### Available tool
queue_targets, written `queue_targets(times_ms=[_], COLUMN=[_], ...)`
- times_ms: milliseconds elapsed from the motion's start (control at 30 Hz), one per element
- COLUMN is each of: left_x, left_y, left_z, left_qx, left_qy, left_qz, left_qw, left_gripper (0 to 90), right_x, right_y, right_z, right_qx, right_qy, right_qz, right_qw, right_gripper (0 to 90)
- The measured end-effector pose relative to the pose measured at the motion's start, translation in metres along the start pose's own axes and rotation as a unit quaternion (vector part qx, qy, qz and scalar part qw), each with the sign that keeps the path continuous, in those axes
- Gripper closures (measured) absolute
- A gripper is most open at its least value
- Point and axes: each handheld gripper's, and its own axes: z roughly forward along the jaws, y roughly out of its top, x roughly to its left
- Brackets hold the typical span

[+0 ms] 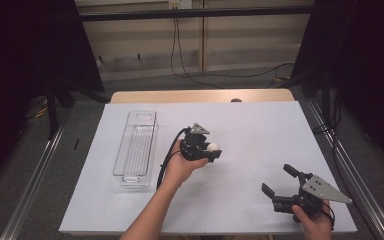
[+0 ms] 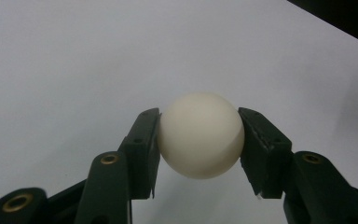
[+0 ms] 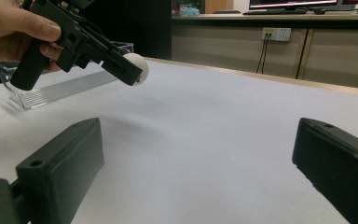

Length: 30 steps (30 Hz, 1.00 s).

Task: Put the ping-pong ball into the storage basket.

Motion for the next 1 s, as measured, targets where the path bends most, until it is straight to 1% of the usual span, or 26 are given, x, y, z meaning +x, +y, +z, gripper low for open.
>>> queue_targets(times_ms=[67, 167, 200, 233, 300, 367, 500, 533, 567, 633, 667, 733, 767, 800, 933, 967, 1000], left_x=[0.000, 0.001, 0.003, 0.002, 0.003, 0.003, 0.004, 0.005, 0.004, 0.005, 0.006, 0.006, 0.007, 0.007, 0.009, 0.010, 0.010], left_y=[0.000, 0.000, 0.000, 0.000, 0.000, 0.000, 0.000, 0.000, 0.000, 0.000, -0.001, 0.000, -0.001, -0.001, -0.001, -0.001, -0.001], left_z=[0.000, -0.002, -0.002, -0.002, -0.003, -0.005, -0.007, -0.007, -0.007, -0.008, -0.007, -0.009, -0.009, -0.010, -0.011, -0.013, -0.013], left_qx=[-0.004, -0.002, 0.000, -0.003, -0.003, 0.002, 0.005, 0.008, 0.004, 0.004, -0.001, 0.004, 0.003, 0.008, 0.001, 0.005, 0.004], left_qy=[0.001, 0.002, -0.005, 0.000, -0.003, 0.004, 0.007, 0.006, 0.006, 0.007, 0.007, 0.008, 0.007, 0.008, 0.007, 0.007, 0.008], left_qz=[-0.001, 0.002, 0.002, 0.000, -0.002, 0.000, -0.003, -0.001, -0.006, -0.007, -0.006, -0.008, -0.010, -0.009, -0.011, -0.014, -0.017], left_qw=[1.0000, 1.0000, 1.0000, 1.0000, 1.0000, 1.0000, 1.0000, 1.0000, 1.0000, 0.9999, 1.0000, 0.9999, 0.9999, 0.9999, 0.9999, 0.9999, 0.9998], left_gripper=[51.2, 51.2, 51.3, 51.2, 51.3, 51.2, 51.2, 51.2, 51.2, 51.2, 51.2, 51.3, 51.2, 51.3, 51.2, 51.2, 51.3], right_x=[0.000, 0.000, 0.000, 0.000, 0.000, 0.000, 0.000, 0.000, 0.000, 0.000, 0.000, 0.000, 0.000, -0.001, -0.001, -0.001, -0.001], right_y=[0.000, 0.000, 0.000, 0.000, 0.000, 0.000, 0.000, 0.000, 0.000, 0.000, 0.000, 0.000, 0.000, 0.000, 0.000, 0.000, 0.000], right_z=[0.000, 0.000, 0.000, 0.000, 0.000, 0.000, 0.000, 0.000, 0.000, 0.000, 0.000, 0.000, 0.000, 0.000, 0.000, 0.000, 0.000], right_qx=[0.000, 0.001, 0.000, 0.001, 0.000, 0.000, 0.000, 0.001, 0.001, 0.001, 0.000, -0.001, 0.000, 0.002, 0.000, -0.002, -0.002], right_qy=[0.000, 0.000, -0.001, 0.000, 0.000, 0.000, 0.000, 0.001, 0.001, 0.001, 0.000, -0.001, -0.002, 0.000, -0.002, -0.002, -0.002], right_qz=[0.000, 0.002, 0.002, 0.002, 0.000, -0.001, 0.000, -0.002, -0.002, -0.002, 0.000, 0.003, 0.003, 0.000, -0.001, -0.001, -0.002], right_qw=[1.0000, 1.0000, 1.0000, 1.0000, 1.0000, 1.0000, 1.0000, 1.0000, 1.0000, 1.0000, 1.0000, 1.0000, 1.0000, 1.0000, 1.0000, 1.0000, 1.0000], right_gripper=[1.6, 1.6, 1.6, 1.6, 1.6, 1.6, 1.6, 1.6, 1.6, 1.6, 1.6, 1.6, 1.6, 1.6, 1.6, 1.6, 1.6])
